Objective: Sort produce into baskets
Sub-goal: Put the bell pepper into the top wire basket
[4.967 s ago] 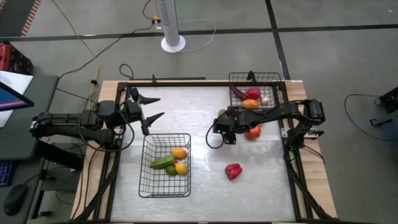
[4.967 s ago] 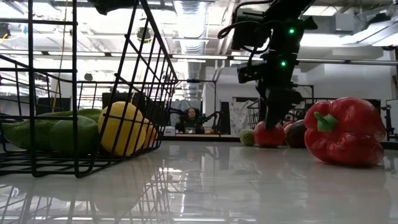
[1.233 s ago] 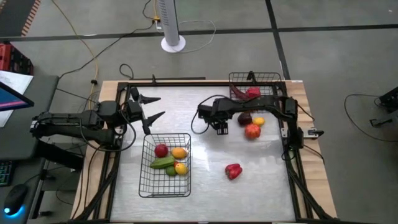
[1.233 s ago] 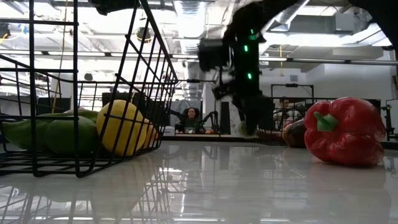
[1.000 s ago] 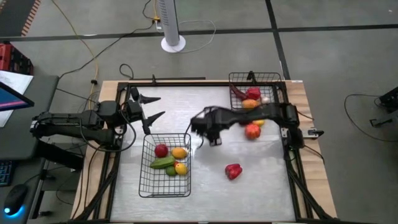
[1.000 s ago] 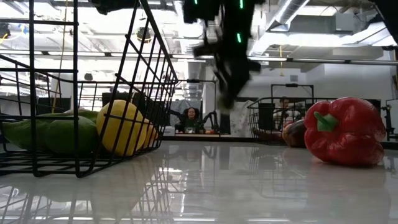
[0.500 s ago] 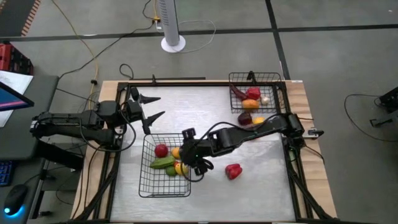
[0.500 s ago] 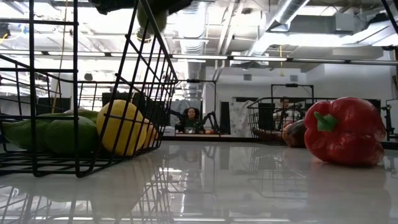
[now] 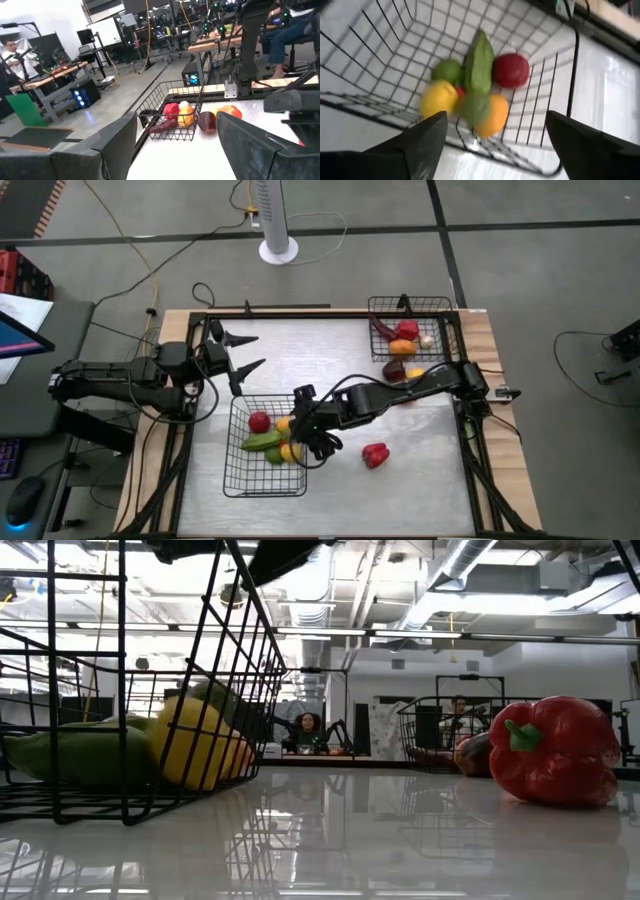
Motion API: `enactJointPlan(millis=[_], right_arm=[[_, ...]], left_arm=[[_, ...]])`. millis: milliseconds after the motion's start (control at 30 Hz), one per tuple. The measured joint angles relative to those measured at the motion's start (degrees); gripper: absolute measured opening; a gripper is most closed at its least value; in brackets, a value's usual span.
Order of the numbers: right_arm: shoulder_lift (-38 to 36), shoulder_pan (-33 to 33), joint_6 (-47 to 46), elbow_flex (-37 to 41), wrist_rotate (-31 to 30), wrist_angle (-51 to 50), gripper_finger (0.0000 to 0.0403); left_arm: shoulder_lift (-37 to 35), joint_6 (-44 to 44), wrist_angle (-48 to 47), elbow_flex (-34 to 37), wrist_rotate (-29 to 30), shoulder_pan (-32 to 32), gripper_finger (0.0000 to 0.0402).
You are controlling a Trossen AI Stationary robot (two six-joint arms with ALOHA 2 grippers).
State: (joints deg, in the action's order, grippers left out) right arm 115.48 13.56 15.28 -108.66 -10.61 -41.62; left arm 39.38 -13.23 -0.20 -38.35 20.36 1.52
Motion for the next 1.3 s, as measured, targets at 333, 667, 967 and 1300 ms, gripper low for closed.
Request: enactJointPlan(millis=[333,667,967,1300], right_arm=[[-2.18,4.48,-20.09,3.26,5.67,-28.88,0.0378],[-2.07,12.72,-22.83,15.7,4.01,-25.05,0.0373],[-2.07,12.58,-19.45,18.18,5.92,-20.61,0.0319],[-1.77,12.57,-18.54,18.18,6.0,-20.65,0.0222]], left_arm=[[-0.02,0.06,-0.36,0.0,0.05,0.01,0.0258],[-0.02,2.44,-0.35,0.0,-0.36,0.0,0.0258],[-0.02,1.97,-0.33,0.0,-0.42,0.01,0.0258],[-0.02,1.6,-0.36,0.0,-0.17,0.02,0.0258]])
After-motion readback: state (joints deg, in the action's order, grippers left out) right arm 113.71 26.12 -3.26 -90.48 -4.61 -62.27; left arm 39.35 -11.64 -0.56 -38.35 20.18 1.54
